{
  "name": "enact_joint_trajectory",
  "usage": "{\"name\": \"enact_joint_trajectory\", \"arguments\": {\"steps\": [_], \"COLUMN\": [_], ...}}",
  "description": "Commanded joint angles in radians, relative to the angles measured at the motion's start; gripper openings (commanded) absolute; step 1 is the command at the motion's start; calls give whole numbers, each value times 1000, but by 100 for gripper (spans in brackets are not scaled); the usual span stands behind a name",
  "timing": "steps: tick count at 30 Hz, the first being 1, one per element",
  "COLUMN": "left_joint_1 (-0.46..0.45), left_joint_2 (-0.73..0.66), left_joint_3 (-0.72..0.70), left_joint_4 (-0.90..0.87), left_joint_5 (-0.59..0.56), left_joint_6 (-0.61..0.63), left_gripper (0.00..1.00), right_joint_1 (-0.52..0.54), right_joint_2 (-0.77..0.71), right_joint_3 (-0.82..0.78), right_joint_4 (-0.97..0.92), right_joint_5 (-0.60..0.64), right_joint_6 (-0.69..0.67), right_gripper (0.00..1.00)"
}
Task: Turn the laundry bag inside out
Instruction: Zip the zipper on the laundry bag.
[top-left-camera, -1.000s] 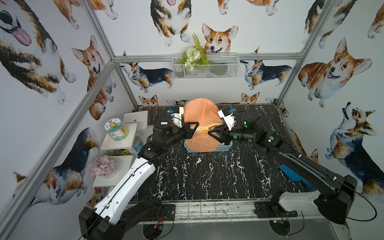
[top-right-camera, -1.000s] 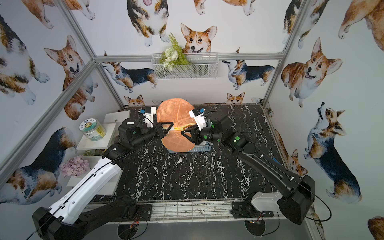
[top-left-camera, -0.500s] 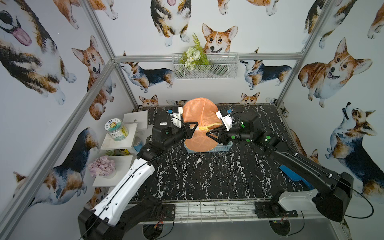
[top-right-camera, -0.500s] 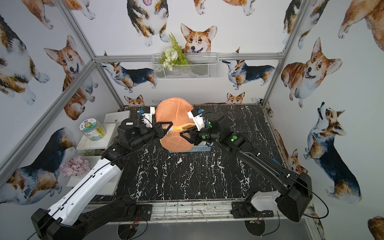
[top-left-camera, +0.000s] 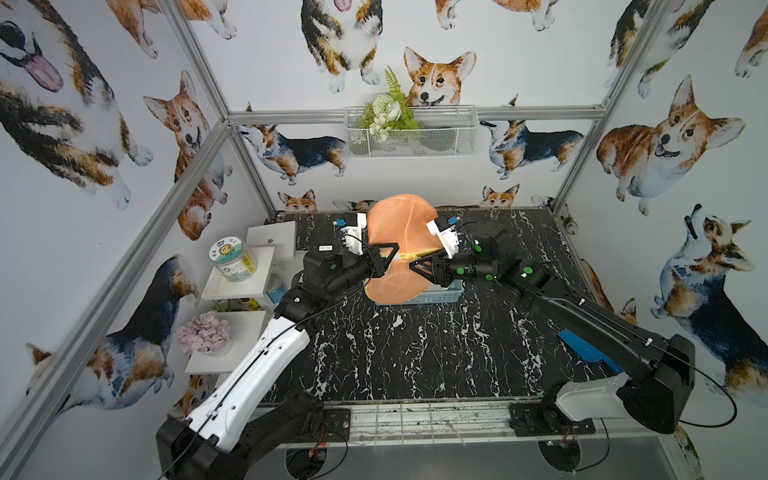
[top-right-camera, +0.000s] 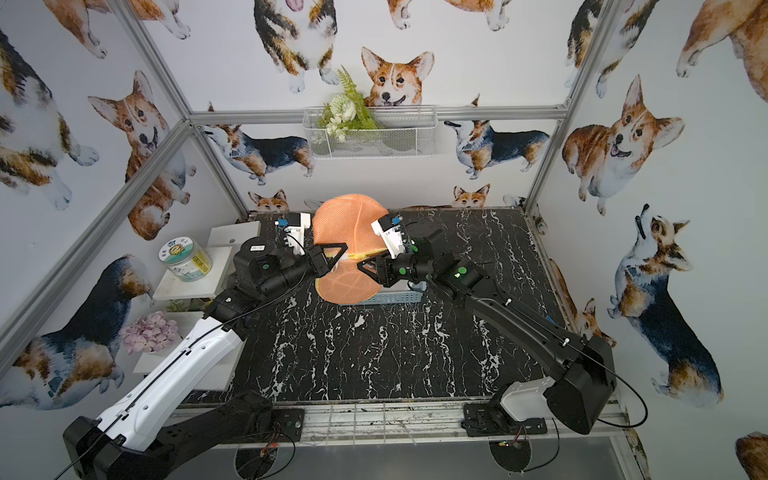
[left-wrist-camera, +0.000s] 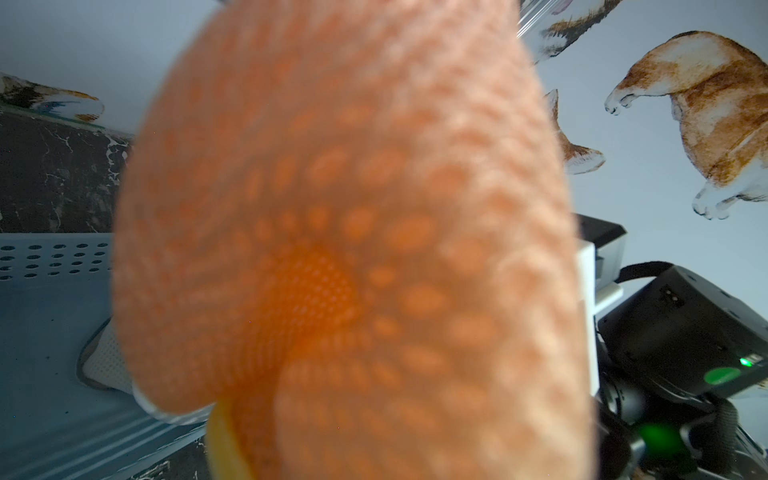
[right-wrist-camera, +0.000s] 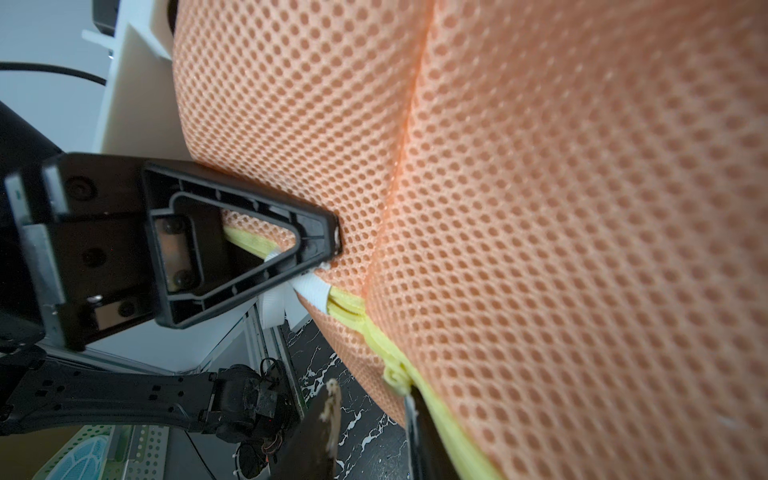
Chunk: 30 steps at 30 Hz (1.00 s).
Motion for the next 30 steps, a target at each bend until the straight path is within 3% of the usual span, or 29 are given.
{"name": "enact_joint_trajectory", "arguments": {"steps": [1, 7, 13, 17, 24, 30], "left_joint_1": [0, 0, 0, 0, 0, 0], "left_joint_2": [-3, -3, -8, -5, -8, -2], "left_joint_3": [-5, -12, -13, -15, -17, -17], "left_joint_4": [49, 57, 60, 68, 65, 65], "left_joint_5": [17, 21, 17, 21, 16, 14], "left_joint_6": [-4, -8, -11, -17, -15, -11], "left_gripper": [0, 0, 0, 0, 0, 0], "right_joint_1": [-1, -1, -2, -1, -1, -7], "right_joint_2": [5, 8, 6, 12, 15, -6], "right_joint_3": [14, 11, 14, 14, 9, -18], "right_joint_4": [57, 63, 37, 38, 48, 35], "right_joint_5": [12, 43, 102, 112, 100, 112], "right_joint_6": [19, 35, 49, 50, 53, 46], "right_gripper": [30, 28, 34, 26, 0, 0]}}
